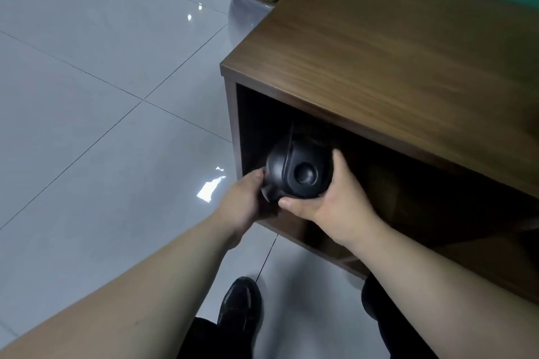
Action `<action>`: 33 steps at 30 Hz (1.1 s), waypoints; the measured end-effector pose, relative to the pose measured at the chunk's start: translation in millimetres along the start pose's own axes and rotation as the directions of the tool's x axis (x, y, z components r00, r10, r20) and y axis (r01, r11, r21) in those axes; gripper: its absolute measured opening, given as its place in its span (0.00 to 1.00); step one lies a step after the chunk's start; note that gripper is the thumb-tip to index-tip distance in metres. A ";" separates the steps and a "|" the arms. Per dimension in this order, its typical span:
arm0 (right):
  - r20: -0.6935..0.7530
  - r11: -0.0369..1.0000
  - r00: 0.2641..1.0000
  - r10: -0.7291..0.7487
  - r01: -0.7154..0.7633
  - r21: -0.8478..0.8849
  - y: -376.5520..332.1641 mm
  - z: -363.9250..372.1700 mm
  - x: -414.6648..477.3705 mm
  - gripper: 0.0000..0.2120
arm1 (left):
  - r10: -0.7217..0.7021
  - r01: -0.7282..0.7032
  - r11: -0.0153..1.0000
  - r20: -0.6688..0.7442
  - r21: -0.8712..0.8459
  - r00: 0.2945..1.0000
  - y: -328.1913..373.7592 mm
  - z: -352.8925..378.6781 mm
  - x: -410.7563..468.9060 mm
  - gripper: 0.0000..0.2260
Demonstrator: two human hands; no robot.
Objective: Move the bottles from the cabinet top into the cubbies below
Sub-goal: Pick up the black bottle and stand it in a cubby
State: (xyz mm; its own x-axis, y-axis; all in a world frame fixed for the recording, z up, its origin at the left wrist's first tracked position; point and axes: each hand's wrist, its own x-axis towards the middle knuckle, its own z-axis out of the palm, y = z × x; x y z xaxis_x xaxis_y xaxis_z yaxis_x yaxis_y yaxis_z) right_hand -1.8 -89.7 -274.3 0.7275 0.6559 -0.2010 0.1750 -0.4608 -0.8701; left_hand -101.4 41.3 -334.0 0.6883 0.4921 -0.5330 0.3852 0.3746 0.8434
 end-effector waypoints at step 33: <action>-0.207 0.998 0.976 0.064 -0.067 -0.008 24.0 31.2 33.0 0.55 | 0.450 -0.340 0.651 0.015 0.679 0.893 -44.8 -11.5 65.1 0.21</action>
State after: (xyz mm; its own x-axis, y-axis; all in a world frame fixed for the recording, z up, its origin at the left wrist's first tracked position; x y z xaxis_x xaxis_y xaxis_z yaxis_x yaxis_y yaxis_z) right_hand 5.7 -60.5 -315.9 0.8590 0.4869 -0.1585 0.1312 -0.5086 -0.8510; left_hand -80.9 65.6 -407.3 0.7973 0.5960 -0.0954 0.4344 -0.4569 0.7762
